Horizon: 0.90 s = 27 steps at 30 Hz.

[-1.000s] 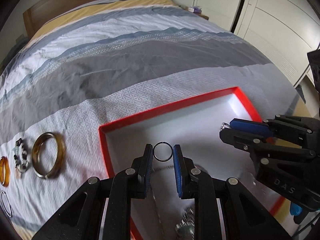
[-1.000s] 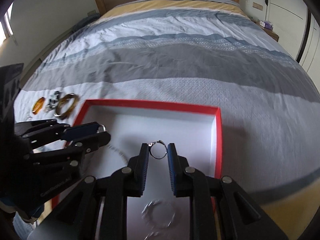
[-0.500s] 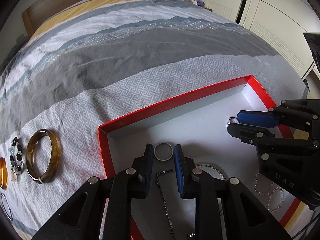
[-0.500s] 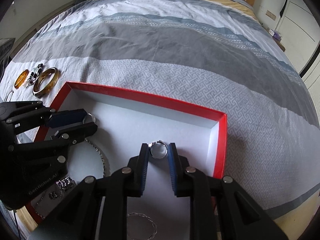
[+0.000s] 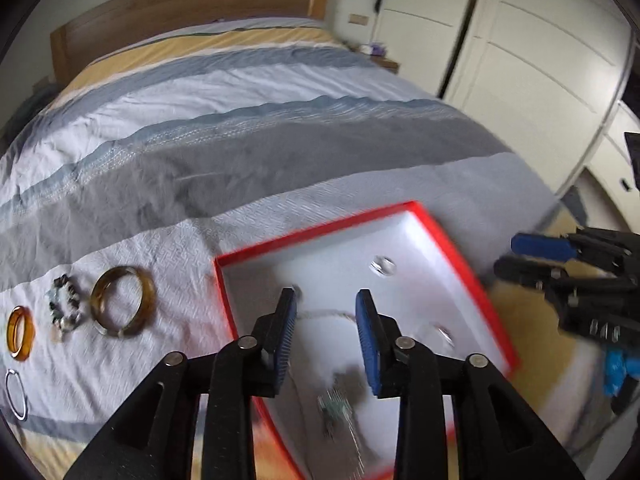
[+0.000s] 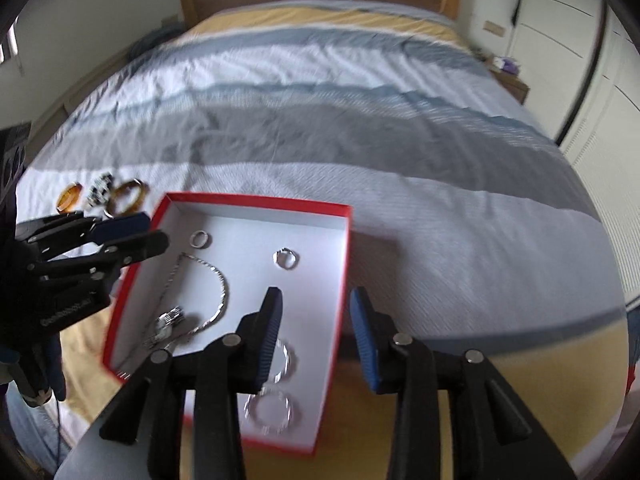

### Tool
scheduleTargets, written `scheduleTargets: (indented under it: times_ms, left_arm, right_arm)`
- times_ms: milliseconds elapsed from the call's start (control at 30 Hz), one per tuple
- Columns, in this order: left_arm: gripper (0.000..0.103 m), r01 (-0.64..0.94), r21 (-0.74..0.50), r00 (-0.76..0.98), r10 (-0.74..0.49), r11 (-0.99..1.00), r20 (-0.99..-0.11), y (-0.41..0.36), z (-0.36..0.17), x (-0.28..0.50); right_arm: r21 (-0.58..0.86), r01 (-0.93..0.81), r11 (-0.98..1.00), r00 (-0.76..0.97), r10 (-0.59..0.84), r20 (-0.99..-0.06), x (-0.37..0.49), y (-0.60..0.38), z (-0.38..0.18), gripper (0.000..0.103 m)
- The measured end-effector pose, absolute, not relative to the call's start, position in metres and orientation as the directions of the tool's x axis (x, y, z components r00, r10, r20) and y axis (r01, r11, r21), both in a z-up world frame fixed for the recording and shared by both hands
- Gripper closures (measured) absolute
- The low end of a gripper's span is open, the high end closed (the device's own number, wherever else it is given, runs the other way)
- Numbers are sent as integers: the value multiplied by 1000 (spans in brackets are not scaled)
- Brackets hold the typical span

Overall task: Organize jewelry
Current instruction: 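Open the left tool to drop its ring while the right tool releases its ring into the box, then withdraw both open tools from the box toward the remaining jewelry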

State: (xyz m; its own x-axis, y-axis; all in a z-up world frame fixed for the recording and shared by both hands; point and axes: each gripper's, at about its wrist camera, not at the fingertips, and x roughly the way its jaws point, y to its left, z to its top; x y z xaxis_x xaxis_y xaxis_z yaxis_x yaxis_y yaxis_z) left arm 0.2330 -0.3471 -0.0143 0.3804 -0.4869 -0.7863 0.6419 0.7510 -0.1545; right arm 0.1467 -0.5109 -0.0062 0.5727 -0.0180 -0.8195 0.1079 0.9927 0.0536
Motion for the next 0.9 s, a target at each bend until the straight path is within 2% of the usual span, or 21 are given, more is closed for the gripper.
scheduleTargets:
  times_ms: [67,300,433,567,900]
  left_arm:
    - [69,634,-122,386,-449,764,-806,-332,-7,221]
    - [49,529,-50,494,-356,847,-793,-251,24,179]
    - [49,488,-27,542,-327,872,-774,-219,43,150]
    - [41,473,15,590,-305,881,-748,-200,60,116]
    - [30,441,82,670,-267,894,-693,-158,83,42]
  right_arm:
    - [59,123,991,596,-27,-802,121,-511,12,67]
    - [89,163,983,640,-37,-767,47,-496,38,66]
    - [127,173,977,645,-15,-764,12,-476,34,65]
    - [163,170,972,659,11,-752,-11,-458,34,65]
    - [165,114,980,686,43,-726,-47,-405,50,65]
